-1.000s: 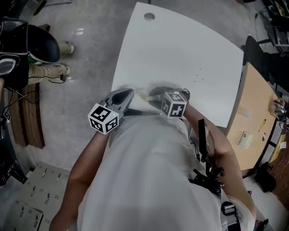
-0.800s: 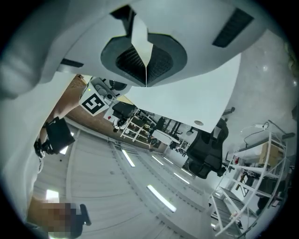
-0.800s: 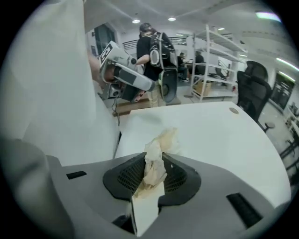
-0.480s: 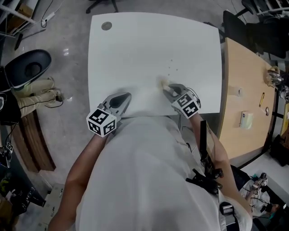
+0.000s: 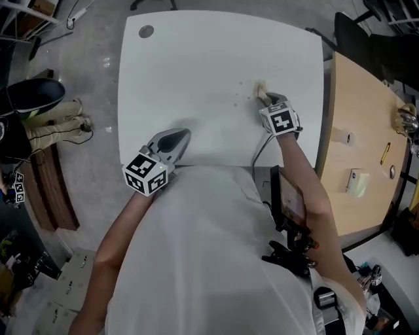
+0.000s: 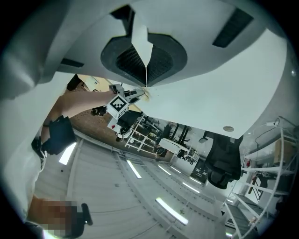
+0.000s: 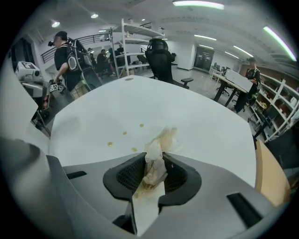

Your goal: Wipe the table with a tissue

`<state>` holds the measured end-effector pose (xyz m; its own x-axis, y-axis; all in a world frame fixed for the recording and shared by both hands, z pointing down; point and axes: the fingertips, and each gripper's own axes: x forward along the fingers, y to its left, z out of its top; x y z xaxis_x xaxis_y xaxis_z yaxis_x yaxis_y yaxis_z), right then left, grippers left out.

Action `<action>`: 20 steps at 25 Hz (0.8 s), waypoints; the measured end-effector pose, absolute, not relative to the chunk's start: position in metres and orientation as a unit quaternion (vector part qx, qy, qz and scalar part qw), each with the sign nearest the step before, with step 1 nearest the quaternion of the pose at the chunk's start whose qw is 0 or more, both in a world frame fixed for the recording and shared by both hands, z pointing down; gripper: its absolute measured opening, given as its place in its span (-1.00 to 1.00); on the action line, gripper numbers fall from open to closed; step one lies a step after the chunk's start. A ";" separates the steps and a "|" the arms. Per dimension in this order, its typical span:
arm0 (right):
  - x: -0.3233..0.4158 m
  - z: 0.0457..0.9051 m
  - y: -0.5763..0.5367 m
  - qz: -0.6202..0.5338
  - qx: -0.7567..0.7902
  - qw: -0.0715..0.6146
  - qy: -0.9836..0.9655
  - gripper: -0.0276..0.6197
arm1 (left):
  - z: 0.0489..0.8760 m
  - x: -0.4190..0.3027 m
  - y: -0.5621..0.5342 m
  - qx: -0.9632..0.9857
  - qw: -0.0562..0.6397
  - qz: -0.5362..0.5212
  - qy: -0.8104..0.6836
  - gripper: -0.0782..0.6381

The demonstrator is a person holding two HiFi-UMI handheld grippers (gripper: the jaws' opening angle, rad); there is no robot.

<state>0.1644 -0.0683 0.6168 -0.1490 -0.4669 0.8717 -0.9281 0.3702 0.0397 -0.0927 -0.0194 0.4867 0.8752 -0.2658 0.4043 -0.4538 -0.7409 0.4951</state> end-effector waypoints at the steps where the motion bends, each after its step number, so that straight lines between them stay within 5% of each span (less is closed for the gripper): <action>1: 0.168 0.618 -0.075 0.261 0.485 0.441 -0.709 -0.64 | 0.487 -0.093 -0.019 0.918 0.303 0.157 -0.201 -0.76; 20: 0.111 0.626 -0.060 0.085 0.252 0.614 -0.743 -0.64 | 0.488 -0.087 -0.022 0.915 0.305 0.164 -0.207 -0.76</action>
<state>0.1114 -0.0602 0.6264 -0.1199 -0.2702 0.9553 -0.4798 0.8582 0.1825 -0.0870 -0.0225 0.4882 0.8606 -0.2782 0.4267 -0.4787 -0.7279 0.4909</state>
